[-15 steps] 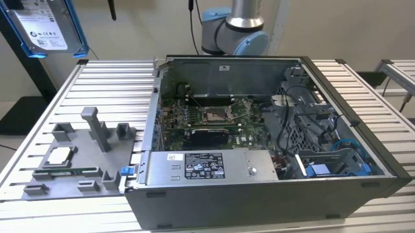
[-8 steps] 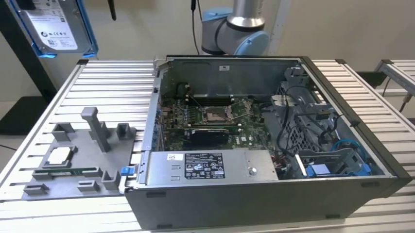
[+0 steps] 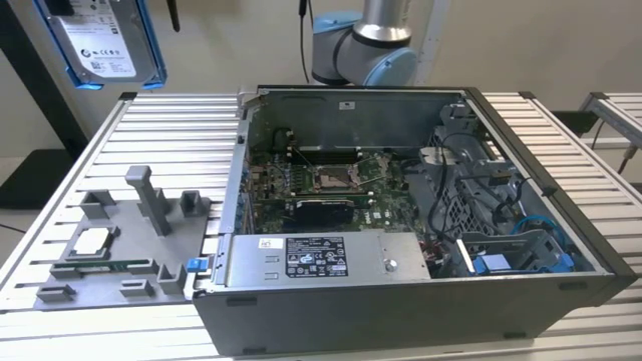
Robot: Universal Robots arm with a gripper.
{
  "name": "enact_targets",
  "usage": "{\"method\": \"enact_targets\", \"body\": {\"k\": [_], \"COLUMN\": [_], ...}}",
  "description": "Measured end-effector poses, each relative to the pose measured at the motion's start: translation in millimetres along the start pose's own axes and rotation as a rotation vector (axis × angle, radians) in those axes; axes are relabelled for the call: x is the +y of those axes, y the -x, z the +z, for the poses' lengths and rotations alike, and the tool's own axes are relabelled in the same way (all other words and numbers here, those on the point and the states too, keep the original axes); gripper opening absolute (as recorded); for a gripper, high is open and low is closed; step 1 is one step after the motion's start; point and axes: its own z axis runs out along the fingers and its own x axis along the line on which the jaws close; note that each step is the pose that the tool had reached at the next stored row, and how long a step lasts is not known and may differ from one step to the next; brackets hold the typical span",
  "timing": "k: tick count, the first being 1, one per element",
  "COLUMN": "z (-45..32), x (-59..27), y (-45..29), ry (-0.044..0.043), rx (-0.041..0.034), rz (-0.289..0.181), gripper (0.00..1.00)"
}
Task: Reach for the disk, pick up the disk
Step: 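Pick up the disk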
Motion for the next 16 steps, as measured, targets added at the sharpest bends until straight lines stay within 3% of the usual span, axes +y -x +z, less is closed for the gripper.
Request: {"method": "enact_targets", "body": {"k": [9,16], "z": [-0.1,-0.6], "x": [-3.5,-22.9], "y": [-0.1,-0.1], "ry": [0.0000,0.0005], "rx": [0.0000,0.0000], "rz": [0.000,0.000], "gripper": [0.00,0.00]}}
